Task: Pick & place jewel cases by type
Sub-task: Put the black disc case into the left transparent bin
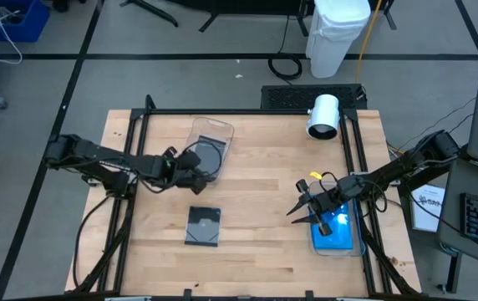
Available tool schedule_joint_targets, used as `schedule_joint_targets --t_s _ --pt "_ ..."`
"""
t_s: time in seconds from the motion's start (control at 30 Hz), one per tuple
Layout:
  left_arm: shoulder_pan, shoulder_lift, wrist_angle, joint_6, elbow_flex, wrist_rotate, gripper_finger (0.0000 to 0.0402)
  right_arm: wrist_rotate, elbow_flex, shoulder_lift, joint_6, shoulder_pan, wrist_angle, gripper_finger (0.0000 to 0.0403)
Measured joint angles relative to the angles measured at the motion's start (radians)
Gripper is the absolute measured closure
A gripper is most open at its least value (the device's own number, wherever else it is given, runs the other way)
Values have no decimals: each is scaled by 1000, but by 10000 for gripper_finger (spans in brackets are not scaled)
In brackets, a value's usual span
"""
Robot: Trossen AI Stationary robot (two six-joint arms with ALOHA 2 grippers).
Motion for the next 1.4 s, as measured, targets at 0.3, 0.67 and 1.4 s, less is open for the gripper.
schedule_joint_targets --t_s 0.3,0.67,1.4 --pt "-157 -2 198 150 -4 436 240 -3 0 0 47 0 3 293" --pt "-398 -3 223 145 -8 244 287 -3 0 0 44 0 5 293" --pt "-535 37 329 219 53 401 398 0 0 0 52 0 -4 293"
